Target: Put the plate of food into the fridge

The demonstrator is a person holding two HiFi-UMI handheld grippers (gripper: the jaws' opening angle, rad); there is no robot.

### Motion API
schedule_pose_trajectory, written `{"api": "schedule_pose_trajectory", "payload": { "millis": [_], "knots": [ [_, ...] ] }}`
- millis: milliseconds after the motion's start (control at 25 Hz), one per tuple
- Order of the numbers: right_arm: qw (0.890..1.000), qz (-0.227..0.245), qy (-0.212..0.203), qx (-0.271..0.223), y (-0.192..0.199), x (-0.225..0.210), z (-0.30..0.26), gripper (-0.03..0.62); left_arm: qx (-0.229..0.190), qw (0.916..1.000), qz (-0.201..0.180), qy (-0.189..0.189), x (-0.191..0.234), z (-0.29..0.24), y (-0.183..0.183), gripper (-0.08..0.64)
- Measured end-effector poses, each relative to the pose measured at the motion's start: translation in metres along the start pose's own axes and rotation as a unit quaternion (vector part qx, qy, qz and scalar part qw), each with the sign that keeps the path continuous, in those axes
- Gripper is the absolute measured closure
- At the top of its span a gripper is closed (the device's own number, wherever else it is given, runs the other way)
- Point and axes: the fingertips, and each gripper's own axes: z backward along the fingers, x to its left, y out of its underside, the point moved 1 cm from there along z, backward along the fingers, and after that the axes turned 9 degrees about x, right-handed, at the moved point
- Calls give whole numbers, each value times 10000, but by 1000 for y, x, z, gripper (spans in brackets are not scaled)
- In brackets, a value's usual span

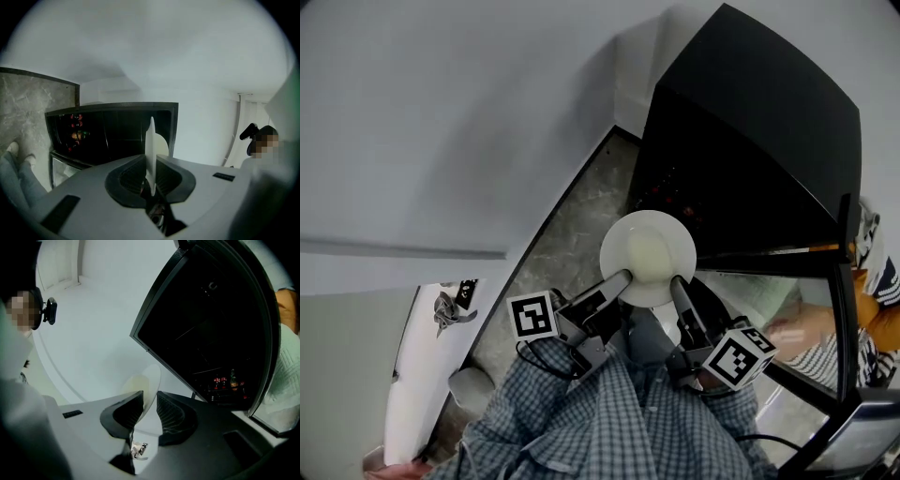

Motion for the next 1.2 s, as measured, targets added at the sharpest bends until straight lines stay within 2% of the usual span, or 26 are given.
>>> {"api": "schedule_pose_trajectory", "payload": {
  "millis": [560, 880, 1000, 1200],
  "knots": [
    [9995, 33, 201, -245, -6, 2, 9, 496, 282, 9995, 53, 115, -6, -9, 0, 525],
    [9985, -196, 182, -472, -37, -41, 32, 496, 527, 9985, -73, -93, -2, -69, 6, 525],
    [9977, -274, 276, -549, -39, -49, 34, 496, 598, 9982, 13, -67, 1, -78, 6, 525],
    [9948, -502, 478, -751, -35, -59, 31, 496, 868, 9959, 39, -233, 13, -81, 3, 525]
  ]
}}
